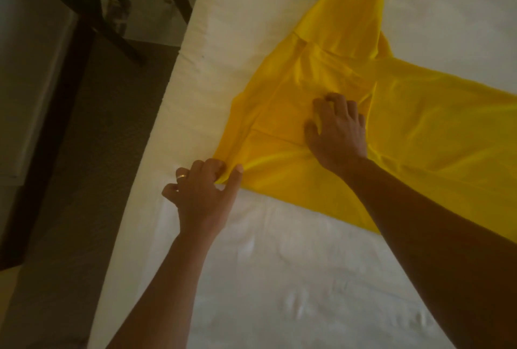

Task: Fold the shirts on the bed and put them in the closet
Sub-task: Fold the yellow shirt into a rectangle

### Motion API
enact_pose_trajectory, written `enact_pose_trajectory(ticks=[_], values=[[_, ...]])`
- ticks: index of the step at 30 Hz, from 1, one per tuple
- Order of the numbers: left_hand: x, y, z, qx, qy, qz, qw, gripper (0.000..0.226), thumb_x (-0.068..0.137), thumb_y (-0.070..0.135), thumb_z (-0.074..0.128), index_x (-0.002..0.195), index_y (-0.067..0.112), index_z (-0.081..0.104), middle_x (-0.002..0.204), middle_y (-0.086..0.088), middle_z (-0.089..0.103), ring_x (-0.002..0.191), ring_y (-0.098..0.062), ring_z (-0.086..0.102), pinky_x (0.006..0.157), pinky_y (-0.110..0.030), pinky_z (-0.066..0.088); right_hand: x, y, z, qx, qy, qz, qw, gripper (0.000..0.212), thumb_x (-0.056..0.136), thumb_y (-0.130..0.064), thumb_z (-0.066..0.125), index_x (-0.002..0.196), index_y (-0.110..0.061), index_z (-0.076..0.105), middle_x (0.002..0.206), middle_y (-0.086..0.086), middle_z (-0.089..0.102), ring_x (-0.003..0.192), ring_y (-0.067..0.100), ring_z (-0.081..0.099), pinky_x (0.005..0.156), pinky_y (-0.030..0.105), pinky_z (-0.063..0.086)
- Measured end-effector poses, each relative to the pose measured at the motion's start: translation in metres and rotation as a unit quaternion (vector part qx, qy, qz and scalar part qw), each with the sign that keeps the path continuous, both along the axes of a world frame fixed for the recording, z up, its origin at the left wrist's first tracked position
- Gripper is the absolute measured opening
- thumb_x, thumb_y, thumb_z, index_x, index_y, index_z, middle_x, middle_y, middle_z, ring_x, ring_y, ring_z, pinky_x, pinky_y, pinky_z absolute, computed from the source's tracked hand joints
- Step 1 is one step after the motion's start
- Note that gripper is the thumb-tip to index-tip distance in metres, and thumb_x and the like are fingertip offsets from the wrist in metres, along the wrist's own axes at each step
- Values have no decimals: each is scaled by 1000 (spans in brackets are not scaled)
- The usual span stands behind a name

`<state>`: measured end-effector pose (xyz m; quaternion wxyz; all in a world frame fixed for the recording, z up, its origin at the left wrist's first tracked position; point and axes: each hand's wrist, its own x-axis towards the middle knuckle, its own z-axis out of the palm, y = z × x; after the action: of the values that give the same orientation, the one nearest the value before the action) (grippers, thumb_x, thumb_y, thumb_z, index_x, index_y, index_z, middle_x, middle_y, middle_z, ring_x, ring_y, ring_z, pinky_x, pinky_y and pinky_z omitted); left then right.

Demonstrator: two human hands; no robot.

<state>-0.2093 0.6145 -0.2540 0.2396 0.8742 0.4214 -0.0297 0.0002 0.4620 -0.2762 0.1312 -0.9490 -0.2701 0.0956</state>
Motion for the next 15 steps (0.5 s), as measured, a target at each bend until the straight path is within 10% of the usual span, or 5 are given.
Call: enact_pose_trajectory(ticks=[5, 15], values=[[-11, 1, -2, 20, 54, -23, 998, 39, 96, 62, 50, 95, 27, 67, 102, 1, 53, 108, -31, 46, 92, -49, 26, -17, 15, -1, -49, -3, 144, 988, 59, 92, -48, 38, 143, -24, 52, 156, 11, 39, 133, 38, 43, 99, 51, 39], [-7, 8, -16, 130, 73, 17, 989, 50, 101, 49, 38, 78, 13, 66, 90, -10, 55, 94, -39, 53, 86, -55, 38, -11, 25, -7, -129, 64, 72, 987, 63, 101, -61, 32, 159, -40, 16, 170, 0, -2, 153, 34, 9, 117, 56, 15]])
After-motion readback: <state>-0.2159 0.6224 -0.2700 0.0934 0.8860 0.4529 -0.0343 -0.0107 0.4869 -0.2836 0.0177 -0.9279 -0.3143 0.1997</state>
